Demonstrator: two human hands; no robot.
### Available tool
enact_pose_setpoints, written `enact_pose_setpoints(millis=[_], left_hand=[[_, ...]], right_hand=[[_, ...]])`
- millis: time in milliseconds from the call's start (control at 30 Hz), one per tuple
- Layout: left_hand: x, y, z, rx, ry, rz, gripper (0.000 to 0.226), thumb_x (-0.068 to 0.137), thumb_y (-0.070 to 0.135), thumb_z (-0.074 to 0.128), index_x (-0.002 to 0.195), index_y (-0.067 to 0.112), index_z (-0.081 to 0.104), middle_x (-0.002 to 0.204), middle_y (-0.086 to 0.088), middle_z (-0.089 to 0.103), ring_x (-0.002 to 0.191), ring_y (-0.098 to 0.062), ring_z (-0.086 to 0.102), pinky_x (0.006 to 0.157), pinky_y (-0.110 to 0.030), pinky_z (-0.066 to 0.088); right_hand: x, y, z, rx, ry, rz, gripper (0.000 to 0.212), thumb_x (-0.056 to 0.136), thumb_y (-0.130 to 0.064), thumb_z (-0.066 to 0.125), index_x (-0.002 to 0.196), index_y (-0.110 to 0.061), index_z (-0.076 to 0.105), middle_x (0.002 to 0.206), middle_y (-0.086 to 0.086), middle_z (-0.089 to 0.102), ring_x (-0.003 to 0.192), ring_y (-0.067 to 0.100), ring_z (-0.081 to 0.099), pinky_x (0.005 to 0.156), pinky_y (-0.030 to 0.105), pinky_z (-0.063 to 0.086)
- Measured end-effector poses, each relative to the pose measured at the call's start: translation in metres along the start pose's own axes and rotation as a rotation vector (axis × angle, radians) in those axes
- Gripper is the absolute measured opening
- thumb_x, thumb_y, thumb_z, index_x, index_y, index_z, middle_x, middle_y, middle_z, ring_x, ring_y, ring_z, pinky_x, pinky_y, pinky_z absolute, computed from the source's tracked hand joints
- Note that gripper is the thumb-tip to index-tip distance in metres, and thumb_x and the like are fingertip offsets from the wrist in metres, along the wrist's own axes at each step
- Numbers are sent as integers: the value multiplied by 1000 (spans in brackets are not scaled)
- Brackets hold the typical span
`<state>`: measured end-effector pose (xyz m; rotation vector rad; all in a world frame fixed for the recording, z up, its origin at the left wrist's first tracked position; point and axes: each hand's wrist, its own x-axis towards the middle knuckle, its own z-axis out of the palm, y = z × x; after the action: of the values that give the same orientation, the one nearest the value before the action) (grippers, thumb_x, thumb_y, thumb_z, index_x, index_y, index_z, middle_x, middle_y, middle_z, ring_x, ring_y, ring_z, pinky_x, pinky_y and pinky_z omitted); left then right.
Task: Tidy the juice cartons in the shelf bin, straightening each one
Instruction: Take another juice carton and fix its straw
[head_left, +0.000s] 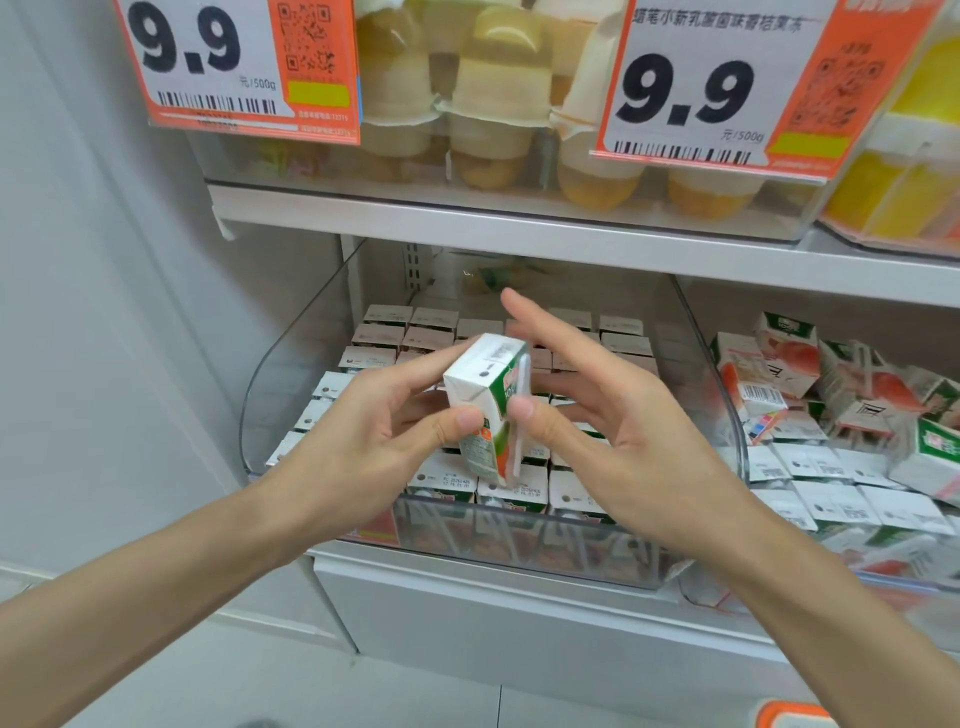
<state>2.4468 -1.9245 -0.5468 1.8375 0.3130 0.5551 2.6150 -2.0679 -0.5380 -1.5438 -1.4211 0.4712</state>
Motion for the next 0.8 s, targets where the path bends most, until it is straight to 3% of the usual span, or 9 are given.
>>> enact_pose_setpoints(millis=[67,200,300,433,533,633,733,800], left_hand=[[4,-1,4,27,-37,-3,52,95,15,63,146,24,57,132,18,73,122,-4,69,98,-16,53],[18,-3,11,4,-30,-4,50,90,13,70,135,31,61,131,22,71,118,-3,71,94,-16,55],[27,-8,18,-29,-24,-30,49,86,14,74,132,21,62,125,10,77,109,-14,77,89,-24,60],[37,-3,28,-32,-9,-14,56,80,19,82,131,23,62,123,9,78,110,-14,77,97,-27,60],[45,5,41,142,-33,66,65,75,26,89,134,28,61,125,12,76,119,-5,70,104,-23,55],[58,5,57,292,-3,120,57,80,25,91,128,34,63,120,18,74,118,2,67,109,-26,52],[71,0,66,391,-1,114,57,82,42,88,132,31,64,122,18,72,121,-4,66,111,-37,52],[77,-5,67,441,2,99,55,86,44,84,135,30,64,122,18,72,119,-4,66,110,-40,52]], right_hand=[[2,3,-7,-112,-46,-41,64,105,-19,62,158,-48,39,149,-25,54,138,4,54,106,27,52],[4,10,-26,-232,-63,-49,50,102,-17,68,148,-35,58,141,-21,57,132,5,56,103,27,51],[4,11,-38,-280,-56,-26,43,97,-20,74,137,-33,64,131,-21,61,120,4,60,100,24,51],[0,14,-58,-276,35,43,39,90,-28,81,126,-33,67,123,-18,68,116,7,65,100,35,56],[-3,15,-72,-377,155,107,42,89,-36,82,128,-34,65,120,-17,70,116,8,66,102,41,56],[-8,12,-81,-519,182,156,45,90,-44,79,130,-33,64,122,-15,70,118,9,63,102,37,54],[-15,11,-89,-606,185,205,46,91,-46,76,133,-30,64,123,-11,69,117,11,62,98,31,50],[-18,12,-92,-645,183,247,48,93,-47,76,135,-29,63,125,-9,69,120,15,61,101,36,50]])
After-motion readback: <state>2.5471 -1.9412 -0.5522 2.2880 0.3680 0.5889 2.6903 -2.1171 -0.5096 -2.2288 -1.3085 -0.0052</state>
